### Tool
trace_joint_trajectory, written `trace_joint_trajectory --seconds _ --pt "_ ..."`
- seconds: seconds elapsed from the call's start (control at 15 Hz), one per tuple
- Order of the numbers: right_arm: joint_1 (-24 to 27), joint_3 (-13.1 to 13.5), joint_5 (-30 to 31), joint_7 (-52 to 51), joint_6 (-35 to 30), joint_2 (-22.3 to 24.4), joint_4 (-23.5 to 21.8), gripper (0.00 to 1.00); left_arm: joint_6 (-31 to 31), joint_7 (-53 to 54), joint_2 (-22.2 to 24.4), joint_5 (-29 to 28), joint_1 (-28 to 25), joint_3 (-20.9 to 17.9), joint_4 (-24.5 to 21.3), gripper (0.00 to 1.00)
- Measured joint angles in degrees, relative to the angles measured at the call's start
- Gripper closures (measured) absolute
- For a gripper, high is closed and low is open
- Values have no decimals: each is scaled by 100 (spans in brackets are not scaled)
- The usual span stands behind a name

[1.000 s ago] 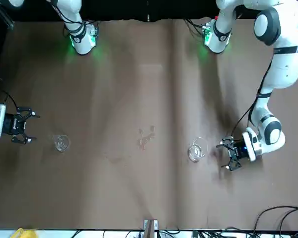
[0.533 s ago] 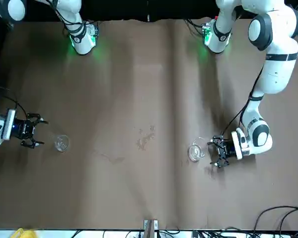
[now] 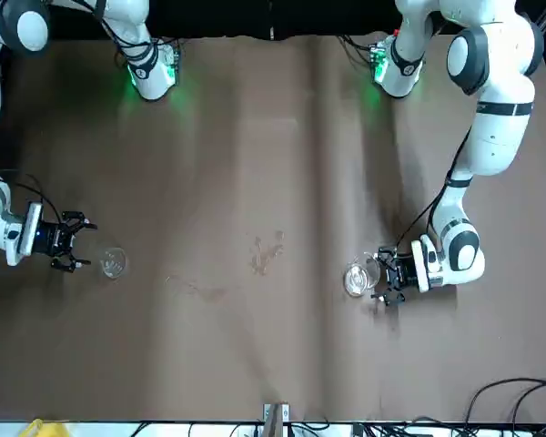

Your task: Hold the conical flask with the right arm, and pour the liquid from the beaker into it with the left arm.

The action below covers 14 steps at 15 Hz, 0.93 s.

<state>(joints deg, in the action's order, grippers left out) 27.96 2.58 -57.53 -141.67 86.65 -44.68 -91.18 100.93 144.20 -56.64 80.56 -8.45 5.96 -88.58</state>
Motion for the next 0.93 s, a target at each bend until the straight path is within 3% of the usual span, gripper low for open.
trace_joint_trajectory --seconds 0.6,0.67,0.73,0.87,0.93 --pt "-1 -94 -64 -62 -1 -70 5 9 -3 3 -36 371 274 5 0 0" --pt "-3 -97 -65 -62 -2 -70 5 17 -3 3 -57 376 291 5 -1 0" --pt "-5 -100 -65 -63 -2 -70 6 17 -4 3 -76 389 299 5 -2 0" --pt "-9 -107 -68 -63 -2 -70 16 30 -8 3 -130 424 333 6 -3 0" --pt "-9 -108 -69 -63 -1 -70 20 30 -8 4 -150 462 350 6 -3 0"
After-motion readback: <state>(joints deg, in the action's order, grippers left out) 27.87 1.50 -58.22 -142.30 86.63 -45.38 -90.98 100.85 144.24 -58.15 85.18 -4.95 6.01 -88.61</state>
